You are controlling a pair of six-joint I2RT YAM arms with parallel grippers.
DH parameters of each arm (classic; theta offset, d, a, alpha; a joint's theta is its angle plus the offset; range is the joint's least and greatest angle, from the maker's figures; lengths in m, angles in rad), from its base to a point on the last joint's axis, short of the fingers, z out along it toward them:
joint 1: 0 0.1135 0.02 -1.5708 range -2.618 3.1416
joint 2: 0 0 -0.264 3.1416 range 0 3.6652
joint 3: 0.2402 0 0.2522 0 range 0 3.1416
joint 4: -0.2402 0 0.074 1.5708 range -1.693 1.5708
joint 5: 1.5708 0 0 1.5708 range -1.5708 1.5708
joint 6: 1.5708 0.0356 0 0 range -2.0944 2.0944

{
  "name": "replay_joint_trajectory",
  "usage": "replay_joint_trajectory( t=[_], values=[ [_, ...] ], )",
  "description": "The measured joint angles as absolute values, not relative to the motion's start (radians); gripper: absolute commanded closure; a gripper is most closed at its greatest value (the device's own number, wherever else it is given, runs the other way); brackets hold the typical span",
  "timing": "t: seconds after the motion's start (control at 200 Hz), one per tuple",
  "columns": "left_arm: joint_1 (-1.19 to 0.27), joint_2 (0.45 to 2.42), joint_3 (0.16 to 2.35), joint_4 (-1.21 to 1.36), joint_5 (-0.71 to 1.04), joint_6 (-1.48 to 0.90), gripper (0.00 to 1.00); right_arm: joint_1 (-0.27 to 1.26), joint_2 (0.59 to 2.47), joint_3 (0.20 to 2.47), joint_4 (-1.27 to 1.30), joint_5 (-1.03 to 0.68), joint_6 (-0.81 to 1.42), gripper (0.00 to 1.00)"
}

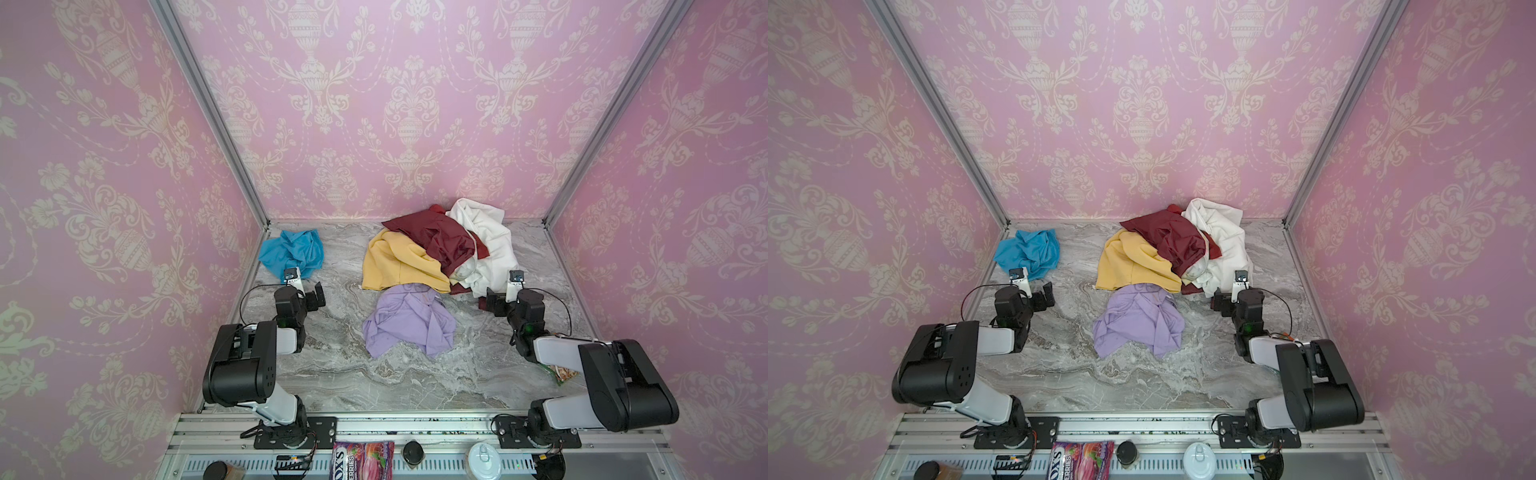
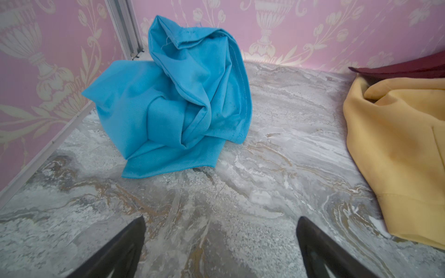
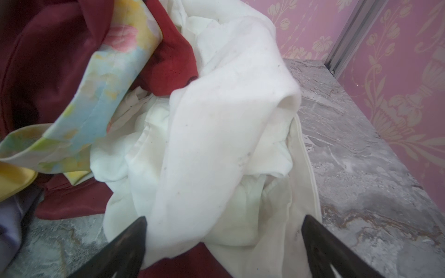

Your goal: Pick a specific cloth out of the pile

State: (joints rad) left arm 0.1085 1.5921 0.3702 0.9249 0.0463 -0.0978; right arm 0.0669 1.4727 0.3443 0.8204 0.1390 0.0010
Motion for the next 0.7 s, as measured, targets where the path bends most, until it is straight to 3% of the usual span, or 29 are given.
replay_joint_trajectory(
  t=[0.145, 0.701],
  values=[
    [0.106, 1.635, 0.335, 0.974, 0.042, -0.098, 0.01, 0.047, 1.546, 0.345, 0.88, 0.114, 0.009, 0.0],
    [0.075, 1.636, 0.336, 1.009, 0.012, -0.075, 0.0, 0.028, 1.548, 0.346, 0.937, 0.074, 0.027, 0.0]
  ],
)
